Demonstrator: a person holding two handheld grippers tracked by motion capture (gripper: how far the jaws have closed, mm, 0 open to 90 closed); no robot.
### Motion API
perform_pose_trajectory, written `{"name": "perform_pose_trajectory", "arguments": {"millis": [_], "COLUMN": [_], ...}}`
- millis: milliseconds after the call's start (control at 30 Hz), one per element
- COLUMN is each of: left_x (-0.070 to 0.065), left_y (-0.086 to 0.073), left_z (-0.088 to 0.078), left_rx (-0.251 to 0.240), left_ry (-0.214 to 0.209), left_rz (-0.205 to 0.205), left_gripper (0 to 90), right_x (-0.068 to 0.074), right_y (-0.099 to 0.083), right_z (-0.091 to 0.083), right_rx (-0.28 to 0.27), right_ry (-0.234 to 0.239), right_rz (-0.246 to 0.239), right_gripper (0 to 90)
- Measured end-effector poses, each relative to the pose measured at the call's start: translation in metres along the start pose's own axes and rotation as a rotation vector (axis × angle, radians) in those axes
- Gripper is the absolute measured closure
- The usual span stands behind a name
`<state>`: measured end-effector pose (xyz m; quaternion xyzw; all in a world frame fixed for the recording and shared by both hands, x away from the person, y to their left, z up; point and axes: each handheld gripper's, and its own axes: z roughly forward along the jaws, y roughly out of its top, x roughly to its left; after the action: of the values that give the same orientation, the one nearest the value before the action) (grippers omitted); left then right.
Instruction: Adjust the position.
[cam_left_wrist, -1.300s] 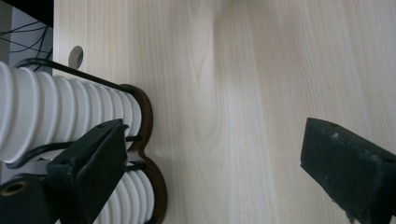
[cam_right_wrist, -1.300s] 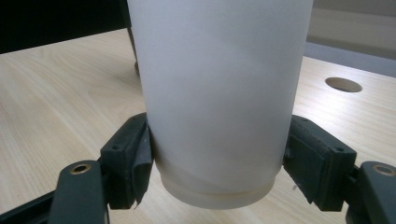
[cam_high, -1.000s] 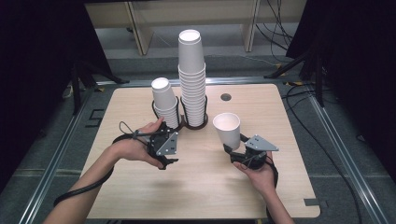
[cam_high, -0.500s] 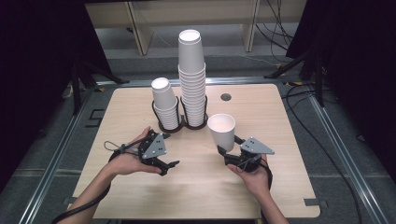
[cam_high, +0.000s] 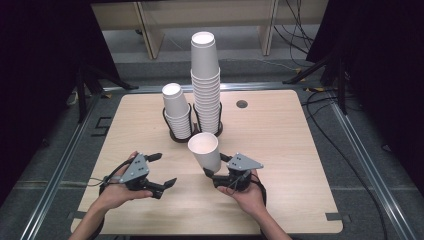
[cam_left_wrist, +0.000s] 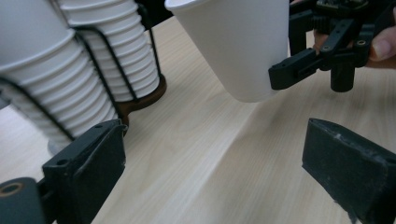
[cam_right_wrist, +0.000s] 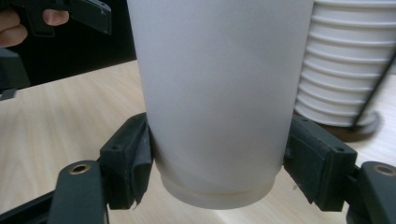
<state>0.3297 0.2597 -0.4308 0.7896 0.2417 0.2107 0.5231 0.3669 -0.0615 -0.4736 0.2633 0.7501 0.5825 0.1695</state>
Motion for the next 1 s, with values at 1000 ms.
{"name": "perform_pose_trajectory", "arguments": {"millis": [1000], "left_x": [0.019], "left_y": [-0.073], "left_z": [-0.049], "left_rx": [-0.171], "left_ry": [0.414], "left_rz": [-0.179], "left_gripper": [3.3], "right_x": [0.039], "right_y": [0.003], "right_z": [0.028], "right_rx": [-0.008], "right_ry": [0.155], "right_rz": [0.015], "right_gripper": [28.2]}}
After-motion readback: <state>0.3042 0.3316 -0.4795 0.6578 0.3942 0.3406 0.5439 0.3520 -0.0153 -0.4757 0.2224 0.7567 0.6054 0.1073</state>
